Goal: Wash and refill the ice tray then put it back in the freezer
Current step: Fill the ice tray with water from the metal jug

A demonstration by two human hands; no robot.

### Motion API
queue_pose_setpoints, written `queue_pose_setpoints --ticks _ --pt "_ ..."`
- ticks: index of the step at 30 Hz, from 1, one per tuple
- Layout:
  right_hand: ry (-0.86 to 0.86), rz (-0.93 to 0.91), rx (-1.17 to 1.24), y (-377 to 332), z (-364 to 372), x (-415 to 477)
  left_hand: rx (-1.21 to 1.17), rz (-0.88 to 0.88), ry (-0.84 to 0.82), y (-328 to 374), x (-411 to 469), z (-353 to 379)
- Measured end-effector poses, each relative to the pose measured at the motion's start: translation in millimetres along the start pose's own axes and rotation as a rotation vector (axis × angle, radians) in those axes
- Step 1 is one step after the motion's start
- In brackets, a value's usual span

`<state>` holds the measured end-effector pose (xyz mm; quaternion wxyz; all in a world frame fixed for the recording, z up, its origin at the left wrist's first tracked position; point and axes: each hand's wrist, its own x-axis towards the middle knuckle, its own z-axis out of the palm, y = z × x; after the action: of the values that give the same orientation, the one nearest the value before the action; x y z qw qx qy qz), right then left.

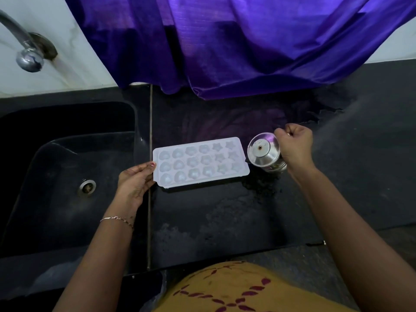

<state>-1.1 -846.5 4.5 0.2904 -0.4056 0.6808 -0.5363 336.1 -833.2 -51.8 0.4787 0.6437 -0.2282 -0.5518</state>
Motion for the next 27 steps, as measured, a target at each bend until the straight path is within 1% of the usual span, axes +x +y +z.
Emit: queue_pose_setpoints --ticks 8,14,27 --pt "-0.052 -0.05 -0.041 -3 6 3 -0.009 0.008 -0.012 0 0 -1" --pt "-0.051 -0.092 -0.115 -7 9 6 -0.018 0.007 -0.018 0 0 -1" --pt "-0.069 -0.167 -0.189 -11 10 8 -0.013 0.009 -0.023 -1 0 -2"
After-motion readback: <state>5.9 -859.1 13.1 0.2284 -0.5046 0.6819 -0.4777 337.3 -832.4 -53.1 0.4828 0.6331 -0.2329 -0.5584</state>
